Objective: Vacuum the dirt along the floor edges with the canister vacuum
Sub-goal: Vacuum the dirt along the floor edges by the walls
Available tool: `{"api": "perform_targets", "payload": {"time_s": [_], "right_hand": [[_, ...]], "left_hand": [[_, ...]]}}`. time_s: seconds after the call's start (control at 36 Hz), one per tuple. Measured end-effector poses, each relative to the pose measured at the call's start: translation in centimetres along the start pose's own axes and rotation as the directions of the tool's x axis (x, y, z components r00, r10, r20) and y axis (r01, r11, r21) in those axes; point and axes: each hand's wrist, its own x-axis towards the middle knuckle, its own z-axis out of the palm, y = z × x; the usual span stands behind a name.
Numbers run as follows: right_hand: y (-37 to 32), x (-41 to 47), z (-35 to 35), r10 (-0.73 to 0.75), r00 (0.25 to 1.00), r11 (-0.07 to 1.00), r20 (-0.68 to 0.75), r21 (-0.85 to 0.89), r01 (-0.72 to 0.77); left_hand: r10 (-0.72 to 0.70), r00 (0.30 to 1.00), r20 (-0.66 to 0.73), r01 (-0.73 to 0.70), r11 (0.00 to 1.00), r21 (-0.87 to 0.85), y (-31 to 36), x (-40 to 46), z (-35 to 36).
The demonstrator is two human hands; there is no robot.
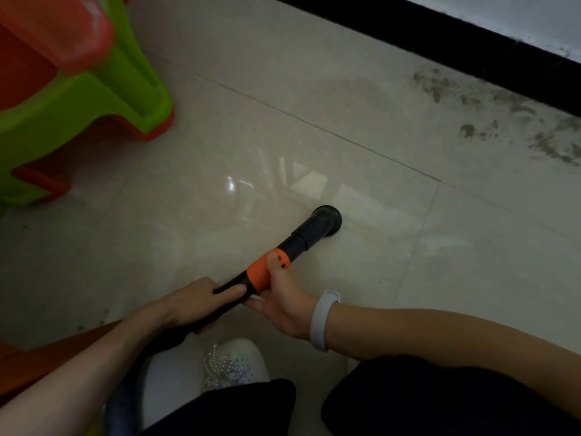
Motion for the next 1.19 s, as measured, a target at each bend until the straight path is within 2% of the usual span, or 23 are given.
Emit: {"api": "perform_targets", "payload": {"time_s": [0.17, 0.53, 0.64, 0.75, 0.92, 1.03, 1.19], "right_hand": [[-0.7, -1.3, -2.1, 0.013, 1.000, 0.997, -0.012, 0.070, -0.012], [-2.0, -4.2, -5.8, 0.000, 0.989, 0.913, -0.147, 0.404, 0.060], [-0.4, -4.5, -5.9, 0.024, 0.986, 0.902, -0.165, 0.429, 0.049], [0.2, -4.7, -5.6, 0.063, 0.989, 0.913, -0.137, 0.408, -0.002], [-3.1, -4.3, -4.1, 0.024, 0.995, 0.971, -0.093, 0.240, -0.001], [-5.9, -3.1, -3.0, -0.019, 0.997, 0.989, -0.073, 0.146, 0.030], [-10.0, -1.8, -3.0, -0.112, 0.992, 0.982, -0.053, 0.146, 0.118]], "left_hand": [[-0.006, 0.997, 0.079, 0.001, 0.998, 0.056, 2.3, 0.7, 0.9], [0.002, 0.954, 0.300, -0.082, 0.963, 0.256, 8.3, 2.9, 1.6], [-0.051, 0.934, 0.353, -0.073, 0.942, 0.327, 7.8, 2.6, 1.8], [-0.085, 0.906, 0.416, -0.058, 0.946, 0.320, 7.2, 2.4, 1.4], [-0.021, 0.938, 0.345, -0.066, 0.969, 0.238, 7.5, 3.1, -0.5], [0.038, 0.978, 0.204, -0.076, 0.980, 0.182, 8.3, 3.6, -1.3], [0.079, 0.997, 0.007, -0.079, 0.981, 0.180, 11.3, 4.8, -2.2]]}}
